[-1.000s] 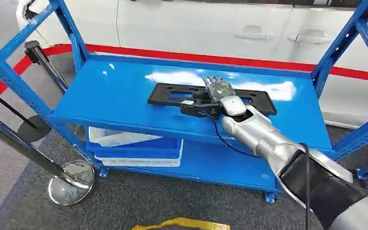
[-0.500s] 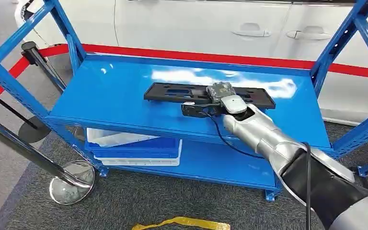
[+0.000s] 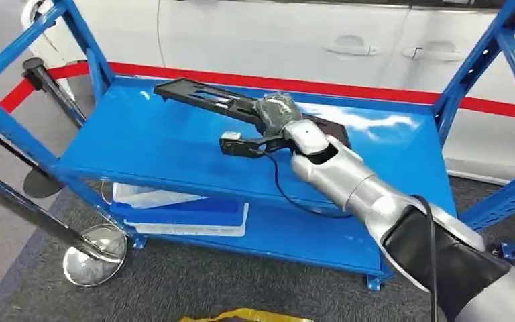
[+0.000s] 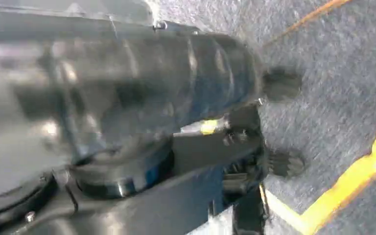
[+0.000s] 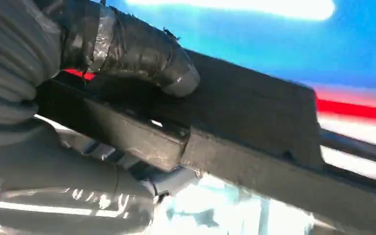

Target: Take the parts from the cabinet and place them on the table.

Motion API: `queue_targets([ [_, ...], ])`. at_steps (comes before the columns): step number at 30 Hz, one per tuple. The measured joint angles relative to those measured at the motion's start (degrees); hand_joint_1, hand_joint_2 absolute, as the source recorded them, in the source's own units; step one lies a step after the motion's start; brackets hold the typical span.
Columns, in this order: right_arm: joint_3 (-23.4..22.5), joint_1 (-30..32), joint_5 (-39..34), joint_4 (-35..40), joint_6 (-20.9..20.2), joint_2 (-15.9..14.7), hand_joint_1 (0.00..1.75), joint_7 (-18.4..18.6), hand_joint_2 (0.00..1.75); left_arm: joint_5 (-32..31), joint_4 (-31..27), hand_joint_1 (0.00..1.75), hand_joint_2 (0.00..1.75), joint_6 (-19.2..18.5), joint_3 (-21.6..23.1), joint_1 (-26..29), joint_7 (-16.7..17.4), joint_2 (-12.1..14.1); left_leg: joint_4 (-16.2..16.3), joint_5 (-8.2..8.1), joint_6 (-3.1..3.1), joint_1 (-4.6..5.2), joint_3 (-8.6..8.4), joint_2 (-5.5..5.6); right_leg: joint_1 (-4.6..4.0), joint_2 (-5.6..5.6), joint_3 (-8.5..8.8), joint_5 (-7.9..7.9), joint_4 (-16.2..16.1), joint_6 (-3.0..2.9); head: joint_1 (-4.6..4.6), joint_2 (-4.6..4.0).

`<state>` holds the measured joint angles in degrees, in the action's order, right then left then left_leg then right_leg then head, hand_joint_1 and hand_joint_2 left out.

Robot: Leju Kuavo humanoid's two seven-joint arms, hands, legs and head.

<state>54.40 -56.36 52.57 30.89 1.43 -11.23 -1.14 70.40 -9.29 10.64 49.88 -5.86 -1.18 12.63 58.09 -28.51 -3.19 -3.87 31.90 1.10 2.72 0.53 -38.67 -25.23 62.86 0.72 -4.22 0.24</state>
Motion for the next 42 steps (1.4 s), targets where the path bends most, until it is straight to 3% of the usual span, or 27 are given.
queue_targets([
  [2, 0.0, -1.6, 3.2, 4.2, 2.6, 0.1, 1.75, 0.9, 1.75, -0.4, 0.0, 0.00, 1.75, -0.8, 0.0, 0.0, -1.4, -0.1, 2.6, -1.74, 0.27, -0.01, 1.22, -0.75, -0.13, 0.20, 0.01, 0.03, -0.3, -1.02, 0.26, 0.00],
  [5, 0.0, -4.7, 5.4, 11.6, 0.1, 0.1, 1.75, 2.1, 1.75, -0.5, 0.0, 0.00, 1.75, -1.4, 0.0, -0.4, -2.4, -0.1, 16.3, -6.59, 1.15, 1.07, 8.57, -0.84, -0.72, 0.45, 0.51, -0.20, -0.5, -1.67, 0.28, 0.00],
  [7, 0.0, -5.2, 6.2, 15.4, -0.9, 0.1, 1.75, 2.1, 1.75, -0.5, 0.0, 0.00, 1.75, -1.5, 0.0, -0.3, -2.5, -0.3, 19.4, -5.69, 1.91, 1.71, 11.11, -0.85, -1.54, 0.43, 1.25, -0.56, -0.6, -2.18, 0.26, 0.00],
  [8, 0.2, -5.7, 6.8, 17.9, -1.2, 0.1, 1.75, 1.6, 1.75, -0.4, 0.0, 0.00, 1.75, -1.6, 0.0, -0.2, -2.6, -0.3, 16.7, -2.89, 2.76, 2.26, 10.67, -0.84, -2.14, 0.45, 1.76, -0.82, -0.6, -2.53, 0.24, 0.00],
  [10, 0.3, -8.0, 7.9, 22.8, -3.4, 0.2, 1.75, 1.4, 1.75, -0.4, 0.0, 0.00, 1.75, -1.7, 0.0, -0.2, -3.1, -0.4, 7.2, 3.27, 5.05, 3.73, 7.37, -0.76, -2.90, 0.66, 2.54, -1.15, -0.8, -2.86, 0.28, 0.00],
  [11, 0.4, -9.1, 8.2, 24.9, -4.4, 0.2, 1.75, 1.4, 1.75, -0.5, 0.0, 0.00, 1.75, -1.6, 0.0, -0.2, -3.3, -0.1, 4.3, 3.90, 6.70, 4.32, 6.26, -0.81, -2.68, 0.69, 2.72, -1.22, -1.2, -2.91, 0.07, 0.00],
  [12, 0.5, -10.2, 8.3, 26.3, -5.0, 0.2, 1.75, 1.4, 1.75, -0.5, 0.1, 0.00, 1.75, -1.4, 0.0, -0.1, -3.4, -0.2, 3.6, 3.91, 7.02, 4.35, 5.51, -0.97, -3.25, 0.76, 2.80, -1.18, -1.3, -2.71, -0.17, 0.00],
  [13, 0.7, -10.7, 8.6, 28.2, -5.6, 0.2, 1.75, 1.3, 1.75, -0.5, 0.1, 0.00, 1.75, -1.2, 0.0, -0.3, -3.4, -0.1, 2.4, 3.61, 7.17, 4.72, 4.91, -0.93, -2.72, 0.78, 2.77, -1.06, -1.6, -2.44, 0.08, 0.00],
  [15, 1.3, -10.8, 9.5, 31.4, -6.0, 0.1, 1.75, 1.1, 1.75, -0.7, 0.1, 0.00, 1.75, -0.6, 0.0, -0.4, -3.2, -0.2, 1.2, 3.54, 7.19, 4.84, 4.39, -0.88, -2.62, 0.68, 3.09, -0.75, -2.3, -1.95, 0.11, 0.00],
  [17, 1.6, -11.0, 10.2, 34.0, -5.8, -0.1, 1.75, 1.1, 1.75, -0.8, 0.1, 0.00, 1.75, -0.4, 0.1, -0.1, -2.8, -0.3, -1.5, 4.55, 6.03, 3.94, 2.81, -1.33, -2.76, 0.25, 2.85, -1.43, -1.6, -1.34, -0.07, 0.00],
  [20, 1.9, -11.7, 10.4, 36.7, -5.8, -0.4, 1.75, 1.1, 1.75, -0.8, 0.1, 0.00, 1.75, -0.3, 0.1, -0.2, -2.8, -0.4, -1.6, 4.57, 6.11, 3.83, 2.69, -1.34, -2.40, 0.08, -2.25, -7.11, 9.3, -0.66, -0.09, 0.00],
  [21, 2.1, -11.7, 10.4, 37.5, -5.8, -0.5, 1.75, 1.1, 1.75, -0.8, 0.1, 0.00, 1.75, -0.3, 0.1, -0.2, -2.9, -0.4, -1.5, 4.51, 6.04, 3.81, 2.74, -1.35, -2.14, 0.06, -4.06, -8.06, 12.6, -0.37, -0.04, 0.00],
  [22, 2.3, -11.6, 10.4, 37.9, -5.8, -0.5, 1.75, 1.1, 1.75, -0.8, 0.1, 0.00, 0.00, -0.3, 0.1, -0.2, -2.9, -0.5, -1.3, 4.43, 5.92, 3.71, 2.80, -1.35, -1.87, -0.02, -4.67, -7.60, 13.5, -0.07, -0.09, 0.00],
  [23, 2.4, -11.6, 10.4, 38.3, -5.8, -0.6, 1.75, 1.1, 1.75, -0.8, 0.1, 0.00, 0.00, -0.3, 0.1, -0.1, -2.9, -0.5, -1.0, 4.25, 5.66, 3.55, 2.86, -1.31, -1.62, -0.07, -3.90, -5.97, 11.8, 0.25, -0.06, 0.00],
  [25, 2.6, -11.7, 10.4, 39.0, -5.8, -0.8, 1.75, 1.1, 1.75, -0.8, 0.1, 0.00, 0.00, -0.3, 0.1, -0.1, -2.9, -0.6, 0.2, 3.60, 4.73, 3.06, 3.08, -1.12, -1.21, -0.29, 0.57, -1.09, 3.2, 0.79, -0.11, 0.00],
  [26, 2.7, -11.8, 10.4, 39.5, -5.8, -0.9, 1.75, 1.1, 1.75, -0.8, 0.1, 0.00, 0.00, -0.3, 0.1, -0.1, -2.9, -0.5, 1.1, 3.11, 4.19, 2.94, 3.43, -1.06, -1.08, -0.30, 2.29, -0.88, -0.8, 0.87, -0.11, 0.00],
  [27, 2.8, -12.1, 10.4, 39.9, -5.8, -1.2, 1.75, 1.1, 1.75, -0.8, 0.1, 0.00, 0.00, -0.3, 0.1, -0.2, -3.0, -0.4, 1.7, 2.88, 3.78, 3.27, 4.04, -0.97, -1.48, 0.08, 2.44, -1.46, -0.7, 0.36, -0.18, 0.00],
  [28, 3.0, -12.3, 10.4, 40.5, -5.8, -1.1, 1.75, 1.1, 1.75, -0.8, 0.1, 0.00, 0.00, -0.3, 0.1, -0.2, -3.0, -0.4, 2.0, 2.89, 3.57, 3.35, 4.35, -0.89, -1.46, 0.25, 2.16, -1.15, -0.5, -0.65, 0.05, 0.00],
  [30, 3.0, -12.6, 10.4, 41.2, -5.9, -1.4, 1.75, 1.1, 1.75, -0.8, 0.1, 0.00, 0.00, -0.3, 0.1, -0.1, -3.0, -0.5, 1.6, 3.27, 2.99, 3.17, 4.41, -0.92, -1.69, 0.35, 1.79, -1.02, -0.5, -1.23, 0.15, 0.00],
  [32, 3.0, -12.9, 10.3, 41.9, -6.0, -1.4, 1.75, 1.1, 1.75, -0.7, 0.1, 0.00, 0.00, -0.3, 0.1, -0.1, -3.1, -0.5, 2.1, 2.69, 2.59, 3.08, 4.73, -0.97, -1.16, 0.31, 1.88, -0.59, -0.9, -2.03, 0.17, 0.00],
  [33, 3.0, -13.0, 10.3, 42.4, -6.0, -1.4, 1.75, 1.1, 1.75, -0.7, 0.1, 0.00, 0.00, -0.3, 0.1, -0.1, -3.2, -0.5, 4.2, 1.07, 2.31, 3.09, 5.55, -0.98, -1.13, 0.28, 1.88, -0.50, -1.0, -2.19, 0.57, 0.00],
  [35, 3.0, -13.4, 10.2, 43.2, -6.2, -1.4, 1.75, 1.0, 1.75, -0.7, 0.1, 0.00, 0.00, -0.4, 0.1, -0.2, -3.5, -0.5, 12.6, -3.07, 1.90, 2.95, 9.28, -1.02, -1.28, 0.28, 1.77, -0.44, -1.0, -2.38, 0.59, 0.00],
  [36, 3.0, -13.4, 10.2, 43.5, -6.3, -1.4, 1.75, 1.0, 1.75, -0.7, 0.1, 0.00, 0.00, -0.5, 0.1, -0.1, -3.6, -0.5, 16.5, -4.46, 1.81, 2.97, 11.16, -1.01, -1.41, 0.28, 1.74, -0.44, -1.0, -2.39, 0.66, 0.00],
  [37, 3.0, -13.4, 10.2, 43.7, -6.5, -1.4, 1.75, 1.0, 1.75, -0.7, 0.1, 0.00, 0.00, -0.5, 0.1, 0.0, -3.7, -0.5, 18.6, -4.46, 1.88, 2.96, 12.21, -1.01, -1.55, 0.28, 1.75, -0.48, -1.0, -2.45, 0.61, 0.00],
  [39, 3.0, -13.4, 10.2, 44.3, -6.8, -1.4, 1.75, 1.0, 1.75, -0.7, 0.1, 0.00, 0.00, -1.0, 0.1, 0.0, -4.0, -0.5, 14.5, -1.11, 2.39, 3.01, 10.36, -1.00, -1.81, 0.36, 1.78, -0.48, -1.0, -2.46, 0.61, 0.00],
  [41, 3.1, -13.6, 10.2, 45.2, -7.1, -1.4, 1.75, 0.9, 1.75, -0.7, 0.1, 0.00, 0.00, -1.4, 0.1, -0.1, -4.5, -0.5, 4.3, 3.46, 3.43, 3.40, 5.14, -0.95, -1.96, 0.38, 1.95, -0.37, -1.0, -2.48, 0.63, 0.00],
  [42, 3.1, -13.8, 10.2, 45.6, -7.2, -1.4, 1.75, 0.9, 1.75, -0.8, 0.1, 0.00, 0.00, -1.5, 0.1, -0.2, -4.8, -0.4, 2.3, 2.47, 3.94, 3.73, 3.91, -0.86, -1.97, 0.37, 1.88, -0.28, -1.1, -2.35, 0.53, 0.00],
])
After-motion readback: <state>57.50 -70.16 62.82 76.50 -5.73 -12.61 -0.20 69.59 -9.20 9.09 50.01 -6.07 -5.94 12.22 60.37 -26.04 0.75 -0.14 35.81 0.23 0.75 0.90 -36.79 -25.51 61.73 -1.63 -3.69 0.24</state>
